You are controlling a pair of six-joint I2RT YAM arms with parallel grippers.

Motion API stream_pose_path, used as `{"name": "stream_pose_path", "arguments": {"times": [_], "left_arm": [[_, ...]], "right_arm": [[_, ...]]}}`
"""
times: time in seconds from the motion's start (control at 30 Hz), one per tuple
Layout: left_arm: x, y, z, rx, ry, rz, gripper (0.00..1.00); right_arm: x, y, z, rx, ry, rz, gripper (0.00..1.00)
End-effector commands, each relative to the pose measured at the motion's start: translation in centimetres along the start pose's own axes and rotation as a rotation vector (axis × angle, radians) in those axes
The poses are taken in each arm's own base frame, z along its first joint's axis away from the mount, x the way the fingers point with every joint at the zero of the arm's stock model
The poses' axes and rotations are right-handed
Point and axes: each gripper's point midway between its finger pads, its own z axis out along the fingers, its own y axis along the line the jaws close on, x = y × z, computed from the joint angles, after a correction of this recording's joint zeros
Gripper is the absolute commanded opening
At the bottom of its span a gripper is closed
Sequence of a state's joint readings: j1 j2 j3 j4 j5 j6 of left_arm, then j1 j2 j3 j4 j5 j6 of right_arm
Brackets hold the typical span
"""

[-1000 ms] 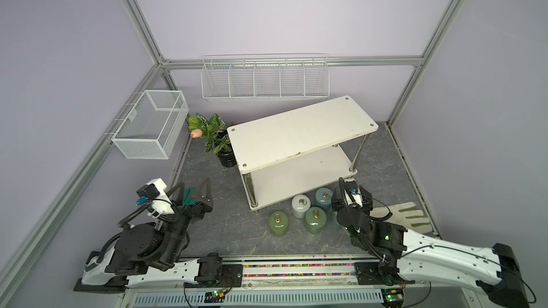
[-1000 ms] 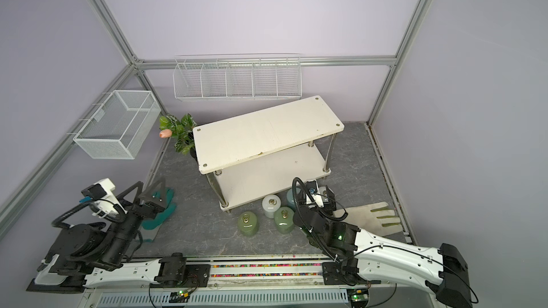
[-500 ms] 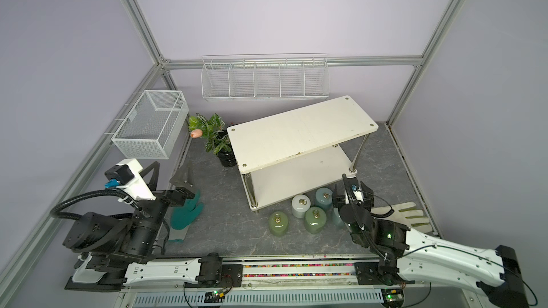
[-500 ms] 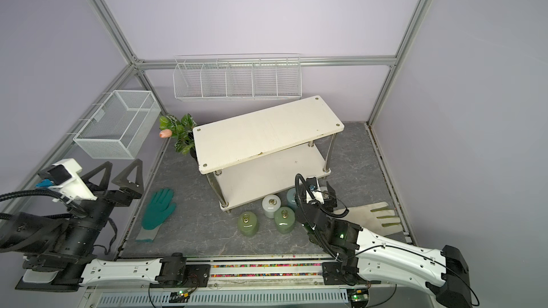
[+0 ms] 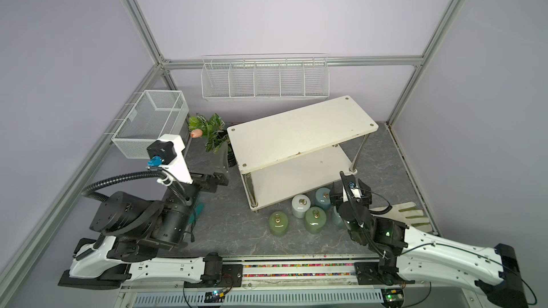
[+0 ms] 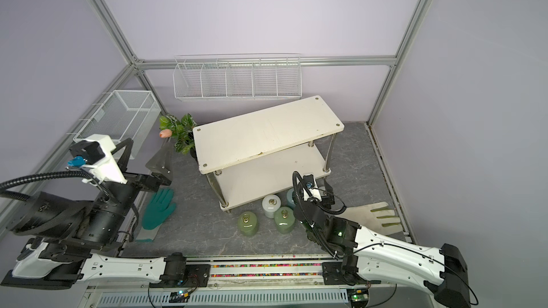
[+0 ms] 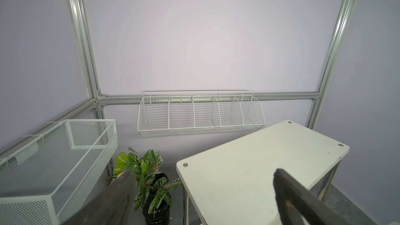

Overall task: Remove the tea canisters from the shelf
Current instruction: Reset both arms

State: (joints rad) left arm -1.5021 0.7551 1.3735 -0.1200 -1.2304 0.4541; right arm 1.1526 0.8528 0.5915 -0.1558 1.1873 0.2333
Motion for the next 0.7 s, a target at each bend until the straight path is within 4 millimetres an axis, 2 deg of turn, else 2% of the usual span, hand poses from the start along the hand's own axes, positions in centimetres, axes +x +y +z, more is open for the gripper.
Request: {"name": "stream_pose_path", "arguments": {"times": [0.0,0.1,0.2,0.3,0.4,0.47,0.5,0.67], "left_arm": [[-2.3,-0.2,0.9,0.02,-0.028,-0.001,1.0],[-2.8,-0.9,2.9,-0.016,0.015,0.055,1.0],[-2.0,-1.3,6.1,-0.03,0.09,0.064,1.0],[-0.2,-0.8,9.8,-0.03,0.163,0.027,1.0],[2.1,0.0,12.5,-0.056,0.216,0.012,1.0],[4.2,1.1,13.9,-0.071,0.261,-0.024,1.0],[5.4,2.3,14.5,-0.108,0.28,-0.064,1.0],[9.7,7.5,14.7,-0.213,0.302,-0.204,1.0]], "right_arm": [[-1.4,-0.4,-0.1,0.002,-0.021,0.037,0.89],[-1.4,-0.4,-0.2,0.002,-0.024,0.035,0.89],[-1.2,-0.4,-0.1,0.003,-0.021,0.03,0.89],[-1.2,-0.7,-0.2,0.004,-0.021,0.035,0.89],[-1.2,-1.2,-0.4,0.017,-0.027,0.043,0.89],[-1.1,-1.7,-0.4,0.034,-0.031,0.042,0.89],[-1.0,-2.0,-0.4,0.046,-0.032,0.043,0.89],[-0.7,-2.6,0.2,0.068,-0.018,0.036,0.89]]}}
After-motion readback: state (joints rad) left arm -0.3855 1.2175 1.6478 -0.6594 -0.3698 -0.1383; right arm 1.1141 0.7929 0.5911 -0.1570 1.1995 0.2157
